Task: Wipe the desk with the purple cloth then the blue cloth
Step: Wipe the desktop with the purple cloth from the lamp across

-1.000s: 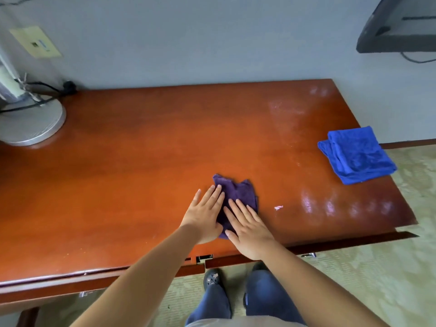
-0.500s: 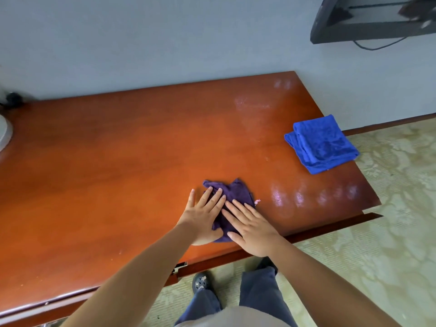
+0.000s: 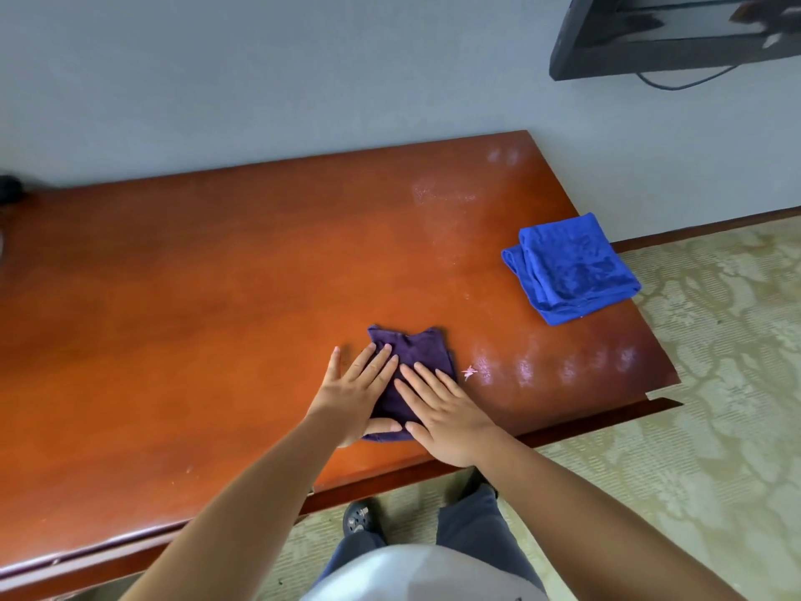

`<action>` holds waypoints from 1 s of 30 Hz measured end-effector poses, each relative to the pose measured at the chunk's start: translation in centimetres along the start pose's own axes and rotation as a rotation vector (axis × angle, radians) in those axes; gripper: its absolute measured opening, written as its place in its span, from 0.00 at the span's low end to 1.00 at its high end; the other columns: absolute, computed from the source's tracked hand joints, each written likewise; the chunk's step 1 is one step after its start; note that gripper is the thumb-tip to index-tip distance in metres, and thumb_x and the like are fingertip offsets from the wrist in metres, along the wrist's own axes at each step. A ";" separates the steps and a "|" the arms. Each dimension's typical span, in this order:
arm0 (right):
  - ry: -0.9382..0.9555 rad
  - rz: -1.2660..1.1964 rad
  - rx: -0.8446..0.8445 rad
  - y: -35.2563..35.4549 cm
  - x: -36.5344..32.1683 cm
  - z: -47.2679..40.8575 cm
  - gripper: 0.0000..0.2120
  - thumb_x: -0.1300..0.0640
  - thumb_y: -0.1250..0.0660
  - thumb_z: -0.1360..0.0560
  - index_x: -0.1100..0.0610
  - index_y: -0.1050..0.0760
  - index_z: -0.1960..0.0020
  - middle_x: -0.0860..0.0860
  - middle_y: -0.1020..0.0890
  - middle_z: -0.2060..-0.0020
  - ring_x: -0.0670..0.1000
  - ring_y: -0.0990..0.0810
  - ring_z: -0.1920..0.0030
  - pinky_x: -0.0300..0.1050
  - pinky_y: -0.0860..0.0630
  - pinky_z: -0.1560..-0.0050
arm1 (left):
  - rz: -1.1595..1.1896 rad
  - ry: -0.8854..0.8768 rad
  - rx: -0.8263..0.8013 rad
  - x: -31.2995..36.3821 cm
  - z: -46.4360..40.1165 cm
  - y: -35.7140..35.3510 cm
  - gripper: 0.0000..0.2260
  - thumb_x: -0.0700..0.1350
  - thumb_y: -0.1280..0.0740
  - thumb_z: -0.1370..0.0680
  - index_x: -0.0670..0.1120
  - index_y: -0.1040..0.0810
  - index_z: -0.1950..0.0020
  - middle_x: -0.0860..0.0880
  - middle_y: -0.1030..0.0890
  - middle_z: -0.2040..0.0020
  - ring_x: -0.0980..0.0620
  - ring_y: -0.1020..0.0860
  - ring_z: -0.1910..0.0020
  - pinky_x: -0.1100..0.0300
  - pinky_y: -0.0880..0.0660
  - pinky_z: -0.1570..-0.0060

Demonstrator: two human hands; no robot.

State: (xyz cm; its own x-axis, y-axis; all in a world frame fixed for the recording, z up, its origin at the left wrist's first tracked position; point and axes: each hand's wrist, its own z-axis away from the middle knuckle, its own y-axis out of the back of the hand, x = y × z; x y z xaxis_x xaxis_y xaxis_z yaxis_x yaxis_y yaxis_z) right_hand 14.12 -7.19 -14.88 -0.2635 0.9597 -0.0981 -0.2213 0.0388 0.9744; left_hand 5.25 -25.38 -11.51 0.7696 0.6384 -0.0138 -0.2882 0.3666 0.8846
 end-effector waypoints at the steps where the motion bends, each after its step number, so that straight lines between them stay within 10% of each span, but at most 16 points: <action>1: 0.008 -0.001 -0.002 0.1 -0.1 -0.2 0.29 0.43 0.50 0.22 0.58 0.43 0.26 0.55 0.34 0.26 0.54 0.39 0.26 0.52 0.45 0.31 | -0.007 0.006 -0.009 -0.1 0.1 0.0 0.45 0.73 0.69 0.37 0.49 0.73 0.29 0.52 0.71 0.27 0.52 0.70 0.27 0.37 0.64 0.28; 11: 0.072 -0.031 -0.078 0.2 2.1 1.1 0.27 0.45 0.61 0.17 0.56 0.42 0.25 0.53 0.36 0.25 0.52 0.39 0.25 0.49 0.49 0.28 | -0.033 0.077 -0.093 1.8 0.3 0.7 0.48 0.76 0.62 0.36 0.45 0.73 0.29 0.50 0.73 0.28 0.48 0.69 0.26 0.35 0.65 0.30; 16: 0.235 0.030 -0.061 0.3 6.9 1.5 0.27 0.44 0.50 0.21 0.56 0.41 0.26 0.52 0.33 0.27 0.52 0.38 0.26 0.49 0.48 0.28 | -0.043 0.120 -0.114 5.1 -1.4 1.7 0.49 0.76 0.57 0.33 0.45 0.69 0.25 0.47 0.65 0.22 0.44 0.61 0.23 0.34 0.65 0.30; 20: 0.418 0.107 -0.063 1.5 10.9 -0.4 0.27 0.46 0.51 0.21 0.55 0.35 0.26 0.51 0.35 0.26 0.51 0.37 0.26 0.50 0.43 0.25 | -0.061 0.158 0.011 5.4 -1.9 3.2 0.42 0.71 0.57 0.28 0.45 0.46 0.22 0.42 0.37 0.25 0.42 0.36 0.28 0.32 0.54 0.29; 23: 0.547 0.138 -0.122 2.3 12.0 -1.3 0.27 0.48 0.53 0.17 0.53 0.55 0.21 0.49 0.58 0.22 0.50 0.60 0.23 0.46 0.64 0.26 | -0.101 0.144 0.068 5.8 -2.3 3.2 0.36 0.70 0.35 0.32 0.44 0.22 0.35 0.44 0.19 0.44 0.44 0.20 0.45 0.35 0.37 0.36; 27: 0.508 0.035 -0.034 2.0 11.1 -0.6 0.28 0.53 0.50 0.19 0.58 0.51 0.22 0.53 0.53 0.22 0.54 0.56 0.22 0.52 0.59 0.24 | -0.074 0.207 0.115 6.4 -2.9 3.9 0.47 0.72 0.28 0.41 0.41 0.25 0.33 0.42 0.25 0.33 0.44 0.26 0.33 0.41 0.36 0.34; 30: 0.362 -0.072 0.033 1.1 9.1 0.6 0.31 0.57 0.33 0.28 0.60 0.36 0.26 0.56 0.37 0.25 0.56 0.41 0.25 0.53 0.49 0.27 | -0.081 0.179 0.019 6.3 -3.3 4.4 0.49 0.71 0.38 0.29 0.43 0.57 0.23 0.44 0.57 0.22 0.49 0.56 0.24 0.47 0.55 0.27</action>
State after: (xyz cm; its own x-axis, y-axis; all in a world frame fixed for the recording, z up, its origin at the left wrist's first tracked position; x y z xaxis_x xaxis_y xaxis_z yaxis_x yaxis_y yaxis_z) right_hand 12.05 1.72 -14.59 -0.5645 0.7938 -0.2265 -0.2229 0.1176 0.9677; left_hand 6.91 -17.51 -9.30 0.6760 0.7180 -0.1662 -0.2174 0.4097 0.8859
